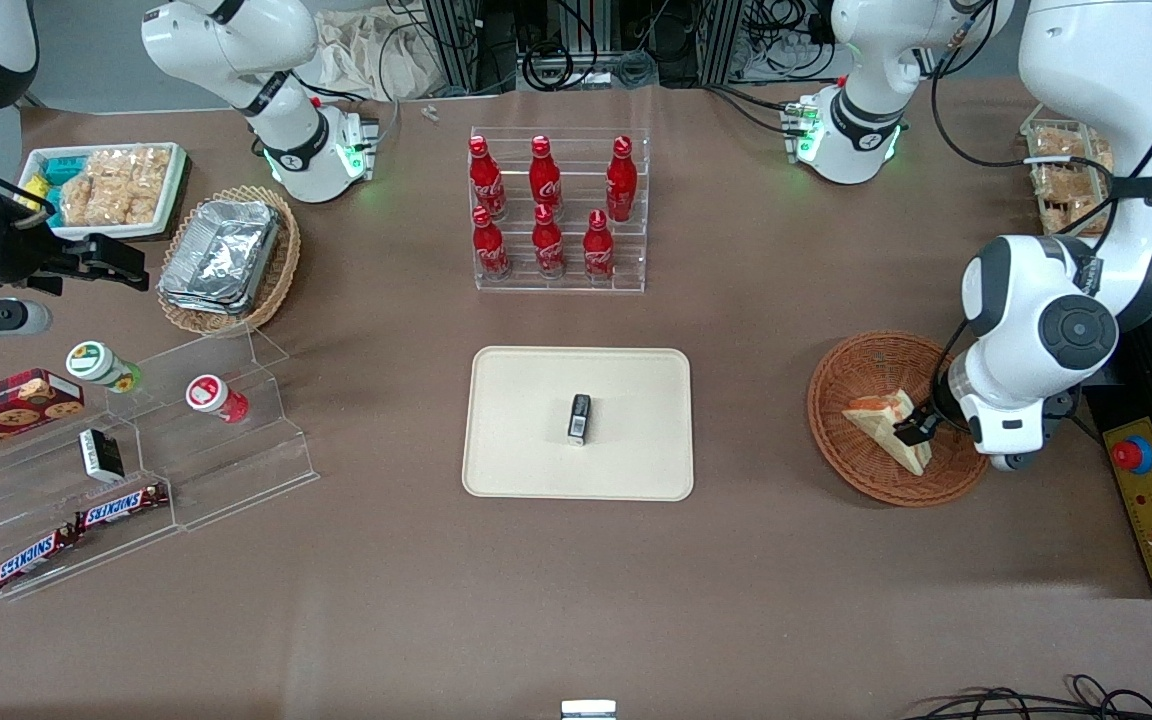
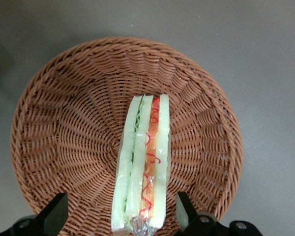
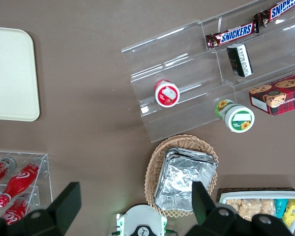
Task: Place sandwich from basket to tray
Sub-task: 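Lower the left gripper and close it on the sandwich wedge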
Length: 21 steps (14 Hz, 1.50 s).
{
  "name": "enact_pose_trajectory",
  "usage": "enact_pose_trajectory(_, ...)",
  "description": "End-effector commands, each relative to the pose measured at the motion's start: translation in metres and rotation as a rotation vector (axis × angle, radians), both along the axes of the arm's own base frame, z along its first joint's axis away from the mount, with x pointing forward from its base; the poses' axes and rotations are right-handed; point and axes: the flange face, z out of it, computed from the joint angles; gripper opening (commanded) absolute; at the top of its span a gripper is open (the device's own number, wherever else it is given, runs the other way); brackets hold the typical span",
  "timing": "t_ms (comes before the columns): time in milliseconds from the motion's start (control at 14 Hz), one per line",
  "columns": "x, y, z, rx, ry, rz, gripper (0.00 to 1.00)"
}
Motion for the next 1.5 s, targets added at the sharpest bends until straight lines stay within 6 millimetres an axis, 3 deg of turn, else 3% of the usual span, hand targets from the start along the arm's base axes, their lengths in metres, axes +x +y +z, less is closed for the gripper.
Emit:
enact_pose_trajectory(0, 0.002, -0.003, -0.012, 0.011, -0.015, 0.03, 0.99)
enact_pose_trajectory(357, 0.003, -0.004, -0.027, 0.002, -0.013, 0.05, 0.99)
enact_pose_trajectory(714, -0.017, -0.004, -0.059, -0.016, -0.054, 0.063, 0.99)
enact_pose_trajectory(786, -0.017, -0.004, -0.06, -0.017, -0.057, 0.062, 0.92)
enact_pose_trajectory(857, -0.017, -0.004, -0.059, -0.017, -0.058, 0.062, 0.72)
enact_pose_trajectory(1000, -0.017, -0.005, -0.056, -0.012, -0.061, 0.049, 0.07)
enact_pose_trajectory(1071, -0.016, -0.006, -0.052, -0.012, -0.066, 0.04, 0.0)
enact_pose_trajectory(1214, -0.015, -0.006, -0.032, -0.006, -0.065, 0.017, 0.0)
enact_pose_trajectory(1429, -0.012, -0.007, 0.027, 0.012, -0.021, -0.034, 0.0)
